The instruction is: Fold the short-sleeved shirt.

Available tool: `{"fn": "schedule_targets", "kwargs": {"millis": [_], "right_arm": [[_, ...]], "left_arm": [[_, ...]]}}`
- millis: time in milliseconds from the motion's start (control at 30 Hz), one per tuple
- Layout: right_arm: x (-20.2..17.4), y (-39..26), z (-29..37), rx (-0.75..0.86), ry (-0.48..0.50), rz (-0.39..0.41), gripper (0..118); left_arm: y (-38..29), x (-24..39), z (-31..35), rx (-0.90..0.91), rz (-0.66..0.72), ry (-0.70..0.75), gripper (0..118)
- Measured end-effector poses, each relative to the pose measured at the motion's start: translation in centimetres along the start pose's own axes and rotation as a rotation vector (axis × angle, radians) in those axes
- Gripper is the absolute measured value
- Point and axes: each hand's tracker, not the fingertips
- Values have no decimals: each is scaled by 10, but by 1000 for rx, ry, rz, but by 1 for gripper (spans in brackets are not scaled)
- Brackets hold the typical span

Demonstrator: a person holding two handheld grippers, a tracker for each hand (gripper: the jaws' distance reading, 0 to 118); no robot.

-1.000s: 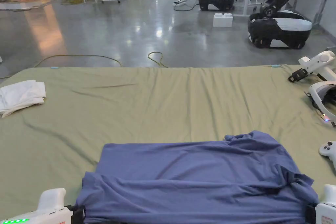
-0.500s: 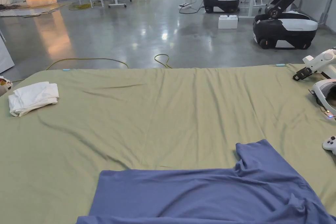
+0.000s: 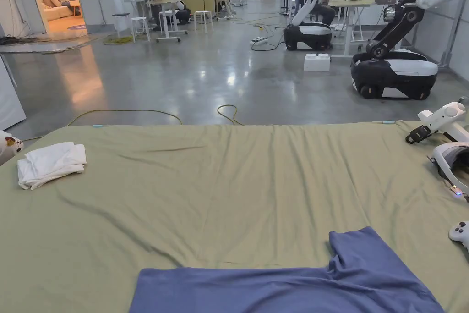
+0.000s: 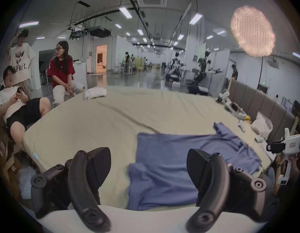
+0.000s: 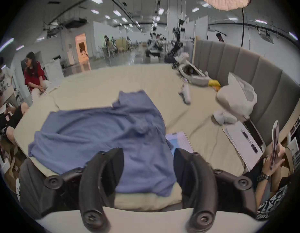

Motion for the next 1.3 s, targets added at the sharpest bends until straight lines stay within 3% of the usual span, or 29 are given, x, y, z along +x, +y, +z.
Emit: {"fn": "schedule_targets", "kwargs": {"millis": [33, 67, 100, 133, 167, 433, 533, 567, 733, 1033, 1067, 1200, 1300], "right_arm": [[-4, 3, 3, 15, 16, -6, 51], [-5, 5, 6, 23, 28, -12, 21], [-10, 5, 8, 32, 18, -18, 3], [-15, 5, 9, 46, 22, -22, 2], [-18, 5, 11, 67, 39, -19, 1], [-27, -1, 9, 76, 99, 21, 0], [-26, -2, 6, 72, 115, 11, 0], [-26, -2, 4, 61, 120, 5, 0], [-27, -2, -1, 25, 116, 3, 0], [-5, -6, -15, -62, 48, -5, 0], [-2, -6, -17, -72, 38, -9, 0], [6, -7, -23, -93, 22, -36, 0], [8, -4, -33, -116, 30, -38, 0]], "left_arm": [[1, 4, 1, 11, 6, -16, 91], [0, 8, 1, 29, 4, -22, 78], [-1, 10, 0, 23, -5, -33, 62], [-1, 14, -2, 9, -12, -36, 36], [-3, 17, -4, 3, -14, -33, 0], [-10, 28, -14, -61, -10, -72, 4], [-2, 20, -47, -113, 35, -68, 65], [3, 16, -67, -148, 52, -84, 69], [26, 12, -167, -285, 61, -96, 69], [10, -24, -333, -519, 69, 38, 65], [8, -27, -341, -535, 69, 48, 59], [12, -8, -327, -528, 43, 27, 11], [7, 8, -331, -566, -41, 50, 8]]}}
